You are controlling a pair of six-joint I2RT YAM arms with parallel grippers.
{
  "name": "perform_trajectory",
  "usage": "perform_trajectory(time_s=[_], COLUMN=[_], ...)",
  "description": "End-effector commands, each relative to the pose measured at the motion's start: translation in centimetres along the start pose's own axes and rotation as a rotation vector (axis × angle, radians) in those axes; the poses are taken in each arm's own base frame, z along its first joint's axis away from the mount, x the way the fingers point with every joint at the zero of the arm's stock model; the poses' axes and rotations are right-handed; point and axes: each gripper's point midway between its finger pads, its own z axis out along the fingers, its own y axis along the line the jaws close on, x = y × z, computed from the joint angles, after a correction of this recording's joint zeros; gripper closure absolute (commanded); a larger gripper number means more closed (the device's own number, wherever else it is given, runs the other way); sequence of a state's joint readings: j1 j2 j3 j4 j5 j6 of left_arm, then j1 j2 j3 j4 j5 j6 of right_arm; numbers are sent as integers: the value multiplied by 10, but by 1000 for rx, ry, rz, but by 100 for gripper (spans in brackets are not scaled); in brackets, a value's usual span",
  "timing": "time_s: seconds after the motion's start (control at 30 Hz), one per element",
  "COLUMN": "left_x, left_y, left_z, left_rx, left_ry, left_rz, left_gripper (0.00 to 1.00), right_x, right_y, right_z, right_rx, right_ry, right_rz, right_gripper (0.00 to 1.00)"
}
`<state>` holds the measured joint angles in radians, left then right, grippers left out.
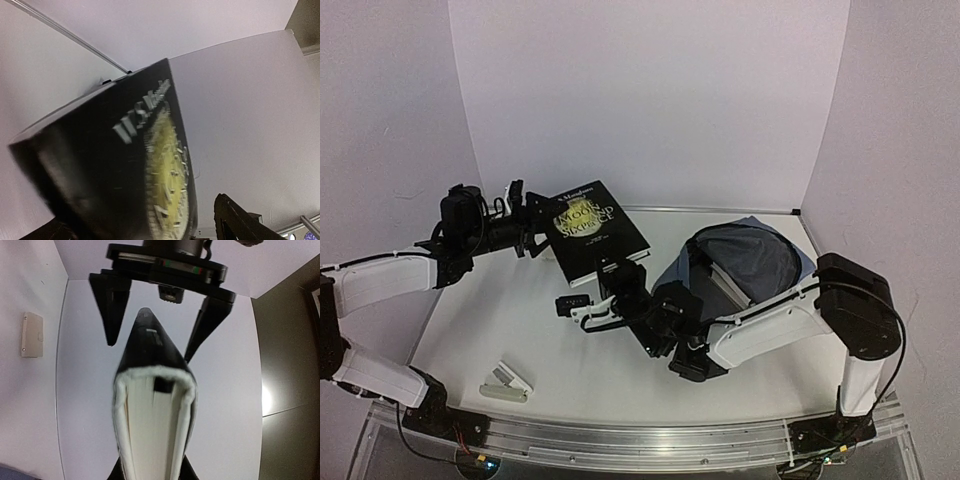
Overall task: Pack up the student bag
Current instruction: Pick up the stationery from the center of the board.
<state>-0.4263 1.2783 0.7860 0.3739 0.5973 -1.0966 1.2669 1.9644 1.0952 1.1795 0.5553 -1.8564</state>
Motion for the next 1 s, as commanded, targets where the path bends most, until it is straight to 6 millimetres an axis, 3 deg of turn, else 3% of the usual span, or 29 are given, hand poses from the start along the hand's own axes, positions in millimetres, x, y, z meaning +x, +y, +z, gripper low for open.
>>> perform_trajectory(time_s=[0.0,0.3,0.5,0.63,0.77,0.97], left_x=[2,44,65,74,97,112], left_y=[-33,-21,-18,-20,-21,2], left_z=[-8,-13,-8,-7,-8,-10], left_rx=[22,-20,73,118,154,114], left_ry=[63,352,494,552,645,694], left_rz=[140,178,130,110,128,76], left_gripper=[15,9,12,15,18,24], right_x=[17,18,17,15,12,11], right_y=[-55,-37,-42,-45,-46,-58], right_z=[-23,-95,-129,-137,-139,-137], right_rx=[207,190,213,224,231,269], right_ry=[-36,-297,-434,-474,-496,-494], right_rz=[110,76,77,82,80,84], right_gripper=[100,100,100,100,100,100])
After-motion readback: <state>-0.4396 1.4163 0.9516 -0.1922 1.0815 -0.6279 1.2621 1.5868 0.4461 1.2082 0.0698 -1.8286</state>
